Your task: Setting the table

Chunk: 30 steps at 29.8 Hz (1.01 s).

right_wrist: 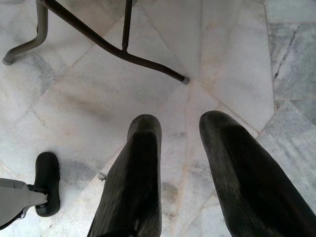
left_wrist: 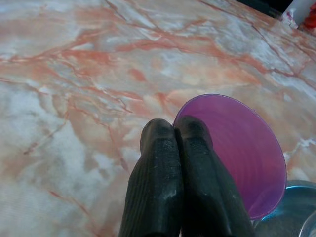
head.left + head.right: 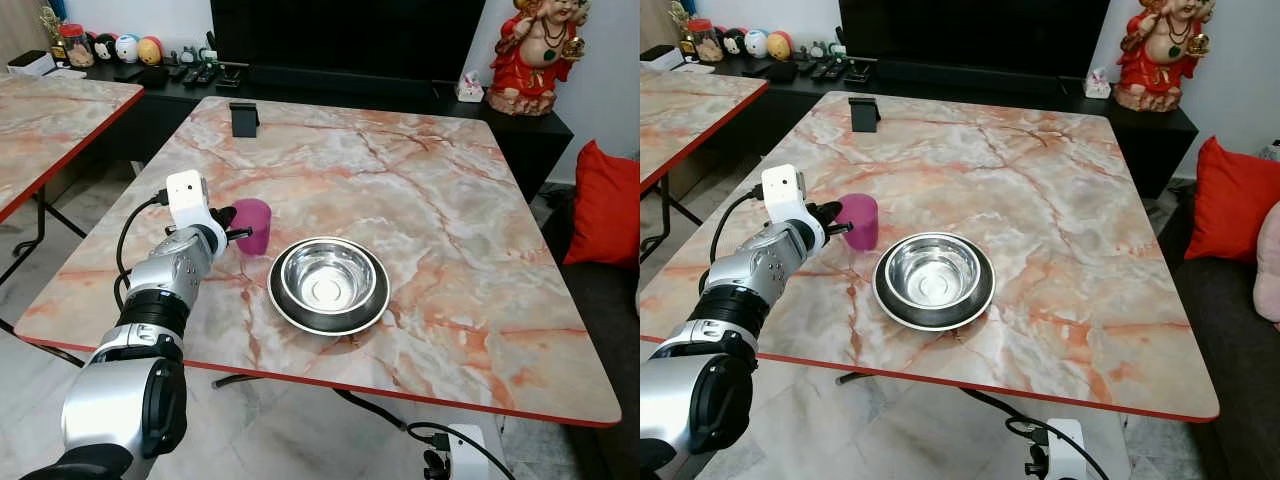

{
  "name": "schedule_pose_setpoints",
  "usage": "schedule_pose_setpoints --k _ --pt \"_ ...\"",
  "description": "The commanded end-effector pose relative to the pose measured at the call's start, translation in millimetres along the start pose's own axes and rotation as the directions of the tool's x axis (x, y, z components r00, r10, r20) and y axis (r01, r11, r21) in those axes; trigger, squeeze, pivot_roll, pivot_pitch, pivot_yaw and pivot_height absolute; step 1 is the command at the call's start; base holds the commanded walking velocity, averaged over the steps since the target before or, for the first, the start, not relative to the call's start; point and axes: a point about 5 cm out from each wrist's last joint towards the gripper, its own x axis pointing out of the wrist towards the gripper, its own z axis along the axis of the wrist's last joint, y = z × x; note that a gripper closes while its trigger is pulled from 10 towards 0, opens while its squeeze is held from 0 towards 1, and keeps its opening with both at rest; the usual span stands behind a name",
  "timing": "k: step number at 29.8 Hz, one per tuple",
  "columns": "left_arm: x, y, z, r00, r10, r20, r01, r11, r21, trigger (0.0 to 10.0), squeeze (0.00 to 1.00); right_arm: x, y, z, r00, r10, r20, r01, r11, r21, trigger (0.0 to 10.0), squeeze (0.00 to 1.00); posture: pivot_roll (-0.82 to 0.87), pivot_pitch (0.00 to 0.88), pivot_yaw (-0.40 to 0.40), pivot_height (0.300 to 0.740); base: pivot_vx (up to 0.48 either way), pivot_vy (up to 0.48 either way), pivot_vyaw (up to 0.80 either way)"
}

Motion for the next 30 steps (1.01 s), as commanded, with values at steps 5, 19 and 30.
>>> schedule_pose_setpoints --k 5,19,30 --pt "1.3 -4.2 0.8 1.000 -0.017 -0.022 0.017 1.000 -0.011 10.0 0.00 0.0 -1.5 -0.7 1.000 -0.004 -0.012 0.004 1.000 -0.006 10.0 0.00 0.09 0.000 -0.087 0.740 0.000 0.000 0.00" --pt "1.2 -4.0 0.4 0.999 -0.019 -0.034 0.019 1.000 -0.014 10.0 0.45 -0.1 -1.8 -0.8 1.000 -0.013 -0.010 0.013 1.000 -0.001 10.0 0.00 0.09 0.000 -0.086 0.740 0.000 0.000 0.00" --pt "1.1 -4.6 0.5 0.999 -0.022 -0.035 0.021 1.000 -0.011 10.0 0.00 -0.1 -2.2 -0.7 1.000 -0.017 -0.009 0.017 1.000 -0.002 10.0 0.00 0.09 0.000 -0.087 0.740 0.000 0.000 0.00"
